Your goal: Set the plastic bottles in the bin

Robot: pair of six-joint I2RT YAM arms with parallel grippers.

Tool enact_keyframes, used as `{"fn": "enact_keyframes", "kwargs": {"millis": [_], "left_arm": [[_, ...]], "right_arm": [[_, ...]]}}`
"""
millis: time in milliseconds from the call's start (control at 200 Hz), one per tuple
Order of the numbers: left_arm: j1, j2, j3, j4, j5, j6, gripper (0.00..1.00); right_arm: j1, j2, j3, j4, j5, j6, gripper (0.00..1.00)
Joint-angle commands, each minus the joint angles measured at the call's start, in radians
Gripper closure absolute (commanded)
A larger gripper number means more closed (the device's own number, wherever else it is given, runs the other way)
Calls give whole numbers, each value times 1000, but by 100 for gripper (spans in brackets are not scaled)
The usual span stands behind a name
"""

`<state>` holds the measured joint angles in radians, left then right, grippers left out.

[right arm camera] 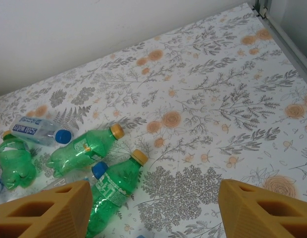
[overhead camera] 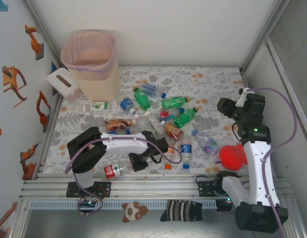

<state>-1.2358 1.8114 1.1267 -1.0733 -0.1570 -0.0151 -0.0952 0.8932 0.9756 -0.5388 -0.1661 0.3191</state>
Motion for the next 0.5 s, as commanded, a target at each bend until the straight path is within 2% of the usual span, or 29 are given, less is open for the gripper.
{"fn": "enact_keyframes", "kwargs": {"millis": [0,285,491], "left_arm": [[-1,-49,20,-22,18,26,66],[45,-247,153,4,32,79,68],[156,-399,270,138,60,140,70]], "right_arm": [[-6,-21,44,-17,13,2,33],[-5,-61,68,-55,29,-13,33],[-6,-91,59,-61,20,-17,33]]}}
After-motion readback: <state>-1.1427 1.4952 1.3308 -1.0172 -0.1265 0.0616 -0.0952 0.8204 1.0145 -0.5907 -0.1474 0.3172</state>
